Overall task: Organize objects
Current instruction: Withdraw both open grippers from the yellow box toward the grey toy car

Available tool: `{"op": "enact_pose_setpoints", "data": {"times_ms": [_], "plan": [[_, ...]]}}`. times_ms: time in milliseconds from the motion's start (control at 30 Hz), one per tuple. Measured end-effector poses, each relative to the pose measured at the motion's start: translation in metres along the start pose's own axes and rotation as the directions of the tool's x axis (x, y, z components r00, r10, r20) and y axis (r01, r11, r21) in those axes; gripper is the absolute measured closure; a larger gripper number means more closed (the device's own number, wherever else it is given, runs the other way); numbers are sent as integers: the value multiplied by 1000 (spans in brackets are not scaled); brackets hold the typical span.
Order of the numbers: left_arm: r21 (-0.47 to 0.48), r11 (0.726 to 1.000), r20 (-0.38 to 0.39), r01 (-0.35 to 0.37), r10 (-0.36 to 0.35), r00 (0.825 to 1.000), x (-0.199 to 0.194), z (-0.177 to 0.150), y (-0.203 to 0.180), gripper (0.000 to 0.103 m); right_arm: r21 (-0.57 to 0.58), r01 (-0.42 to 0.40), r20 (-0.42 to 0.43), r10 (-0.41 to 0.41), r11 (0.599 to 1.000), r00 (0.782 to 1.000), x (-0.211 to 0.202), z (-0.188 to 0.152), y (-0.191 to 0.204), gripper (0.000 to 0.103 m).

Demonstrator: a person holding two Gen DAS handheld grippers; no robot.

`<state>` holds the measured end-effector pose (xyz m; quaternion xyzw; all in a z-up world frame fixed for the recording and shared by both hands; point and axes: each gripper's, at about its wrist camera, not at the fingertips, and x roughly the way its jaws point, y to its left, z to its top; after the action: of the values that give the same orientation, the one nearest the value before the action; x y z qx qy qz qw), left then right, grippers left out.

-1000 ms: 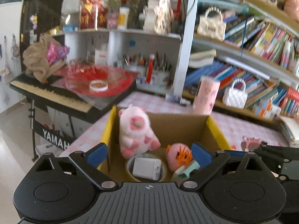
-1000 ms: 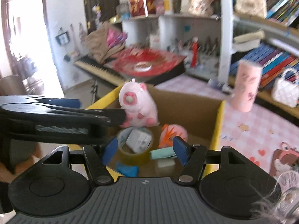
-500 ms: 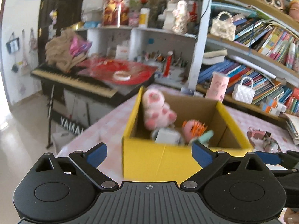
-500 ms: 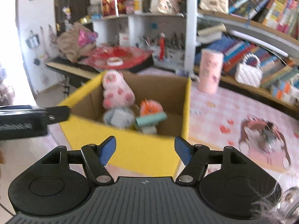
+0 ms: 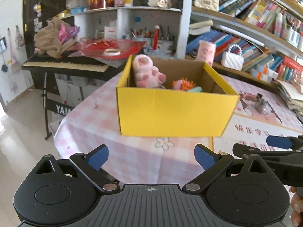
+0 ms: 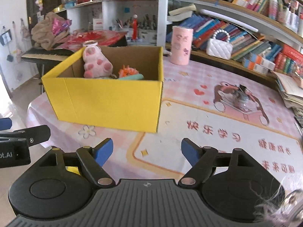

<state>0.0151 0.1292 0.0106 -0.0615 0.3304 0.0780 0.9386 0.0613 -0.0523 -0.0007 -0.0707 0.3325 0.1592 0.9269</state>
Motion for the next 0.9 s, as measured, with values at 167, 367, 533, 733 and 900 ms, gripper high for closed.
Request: {"op": "enact_pose_setpoints", "data": {"times_ms": [167,367,533,733,900], "plan": [[12,1000,-20,17,-17,1000,-6,-8,-2,4,8,38,1,-38,999,999,-12,-11,1,16],[24,998,-28,56,-55,998,-10,-13,-10,4,14,85,2,-85,996,996,-26,-22,-2,9],[42,994,-41,101,-99,994,-9,-16,-21,4,34,130,5,-131,991,991,-38,-31,-11,7],[87,983,-57,163,-159,986,-7,-17,-41,4,83,192,-5,-192,978,981,-50,-41,-28,7],[126,969,-70,215,-207,976,-5,-18,-59,4,128,242,-17,-242,962,970,-59,-49,-42,6]]}}
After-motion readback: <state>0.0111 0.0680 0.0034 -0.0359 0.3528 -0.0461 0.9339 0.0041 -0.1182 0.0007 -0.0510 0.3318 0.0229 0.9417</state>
